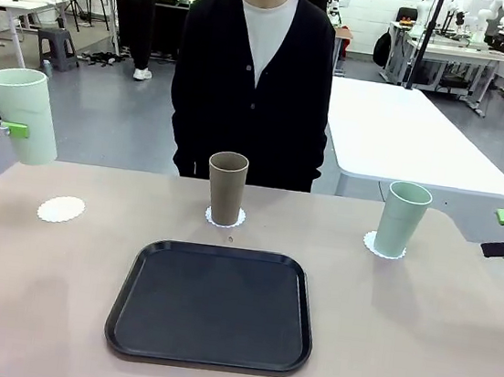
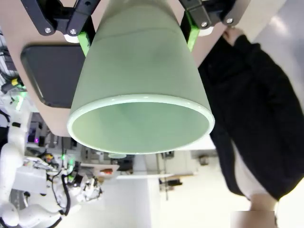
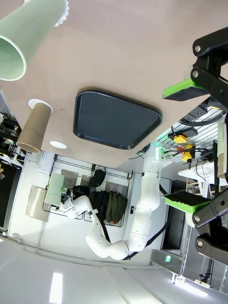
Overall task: Place coasters on the table and set cups on them.
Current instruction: Take one Reusable plastic cup from the Flat Tray and place it on a coaster set by the human.
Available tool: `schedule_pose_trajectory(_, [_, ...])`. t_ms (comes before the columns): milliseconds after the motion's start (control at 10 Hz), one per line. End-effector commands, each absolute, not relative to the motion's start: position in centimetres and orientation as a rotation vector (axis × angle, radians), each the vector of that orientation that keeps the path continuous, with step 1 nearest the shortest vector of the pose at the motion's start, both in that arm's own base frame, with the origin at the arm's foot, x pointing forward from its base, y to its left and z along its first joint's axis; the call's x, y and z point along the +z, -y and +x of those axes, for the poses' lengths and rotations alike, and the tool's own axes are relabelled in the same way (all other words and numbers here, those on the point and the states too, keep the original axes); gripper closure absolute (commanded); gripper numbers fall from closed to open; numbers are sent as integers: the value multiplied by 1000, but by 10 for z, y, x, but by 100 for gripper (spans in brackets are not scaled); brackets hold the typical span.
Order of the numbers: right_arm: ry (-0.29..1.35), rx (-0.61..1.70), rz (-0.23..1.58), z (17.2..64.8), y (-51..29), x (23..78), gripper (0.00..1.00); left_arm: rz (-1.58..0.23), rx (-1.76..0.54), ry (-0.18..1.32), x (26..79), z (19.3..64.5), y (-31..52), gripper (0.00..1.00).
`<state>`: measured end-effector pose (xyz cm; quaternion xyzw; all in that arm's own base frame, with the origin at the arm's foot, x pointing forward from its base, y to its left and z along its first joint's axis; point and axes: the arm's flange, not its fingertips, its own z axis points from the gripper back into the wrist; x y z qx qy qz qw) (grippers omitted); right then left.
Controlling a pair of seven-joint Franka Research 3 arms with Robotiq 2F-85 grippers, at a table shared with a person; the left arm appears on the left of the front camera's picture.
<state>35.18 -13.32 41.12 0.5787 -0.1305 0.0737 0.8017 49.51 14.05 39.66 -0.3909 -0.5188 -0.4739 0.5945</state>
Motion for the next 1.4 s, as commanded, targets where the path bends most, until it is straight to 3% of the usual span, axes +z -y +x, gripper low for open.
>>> schedule_pose_trajectory(0, [298,167,1261,353,132,411,0,-873,-1093,1263,399,497,-137,15])
schedule_pose_trajectory(700, [298,167,1261,353,132,411,0,-892,-1094,1228,393,496,-140,15])
schedule_pose_trajectory(1000, [298,167,1261,353,132,411,0,-959,-1180,1167,358,554,-142,15])
schedule_pose_trajectory(1300, [298,167,1261,353,132,411,0,-970,-1196,1146,327,561,-145,15])
